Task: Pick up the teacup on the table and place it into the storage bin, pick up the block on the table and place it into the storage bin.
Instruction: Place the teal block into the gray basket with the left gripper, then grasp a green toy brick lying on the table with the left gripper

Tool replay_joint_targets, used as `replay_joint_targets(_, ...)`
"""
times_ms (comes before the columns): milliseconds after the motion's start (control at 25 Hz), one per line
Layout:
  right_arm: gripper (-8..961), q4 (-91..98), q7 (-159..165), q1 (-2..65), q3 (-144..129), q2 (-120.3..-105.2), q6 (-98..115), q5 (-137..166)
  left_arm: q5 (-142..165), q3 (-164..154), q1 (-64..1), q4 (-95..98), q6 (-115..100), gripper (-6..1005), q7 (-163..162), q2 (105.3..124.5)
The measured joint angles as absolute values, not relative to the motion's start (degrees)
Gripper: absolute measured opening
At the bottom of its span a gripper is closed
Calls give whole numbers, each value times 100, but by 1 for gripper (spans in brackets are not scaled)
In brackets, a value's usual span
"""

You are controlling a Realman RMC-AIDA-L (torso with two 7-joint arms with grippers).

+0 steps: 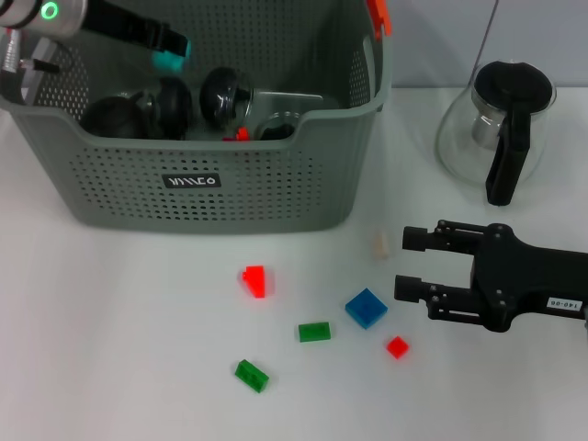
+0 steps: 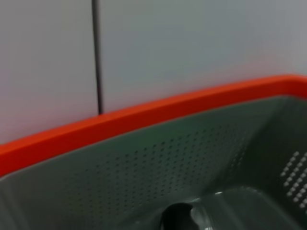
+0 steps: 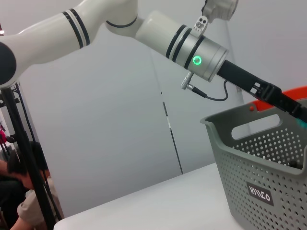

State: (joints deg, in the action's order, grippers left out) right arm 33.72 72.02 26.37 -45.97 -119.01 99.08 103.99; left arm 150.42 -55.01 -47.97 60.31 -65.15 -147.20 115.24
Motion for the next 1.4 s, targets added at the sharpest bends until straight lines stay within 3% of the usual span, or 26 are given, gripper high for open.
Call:
replay_joint_targets(240,716,3366,7199,2636,-4596,-11900,9887,10397,14905,-5300,-4510,6836,-6516,556,-14748,11887)
replay_joint_targets(360,716,3377,7198,2632,-4597,-11904,9889,10388,13247,-4655,-3633,7892,-6461,616,-13920,12328)
replay_joint_targets(480,716,3384,7198,2634,-4582,-11913,9885,10371,11704,-4500,-3209,7882,-6879,741,-13077,12320)
replay_joint_targets(560,716,3393,7198,2636,-4542,-11921,9885,10366,10368,-4449,-2945,7587,-7495,824,-12348,12190)
replay_joint_targets(680,716,3393,7198,2637,-4486,-11934,9883,10365,8611,-4232,-2738,6499,-9122,864,-11292,11833)
replay_joint_targets(840,716,3393,7198,2636,-4449,-11945,9903,10365,8294,-3543,-2735,5779,-10654,891,-10434,11684)
replay_joint_targets(920,716,3394,7200,2639,-4446,-11944,9908,10367,8854,-3479,-2626,5922,-11045,890,-10038,11701)
replay_joint_targets(1160,716,3400,7230,2653,-4446,-11944,9886,10375,10928,-3973,-2203,6650,-11256,888,-9380,11997)
replay_joint_targets(1400,716,3386,7237,2654,-4448,-11944,9879,10367,12503,-4761,-2240,6468,-10773,887,-9193,12253)
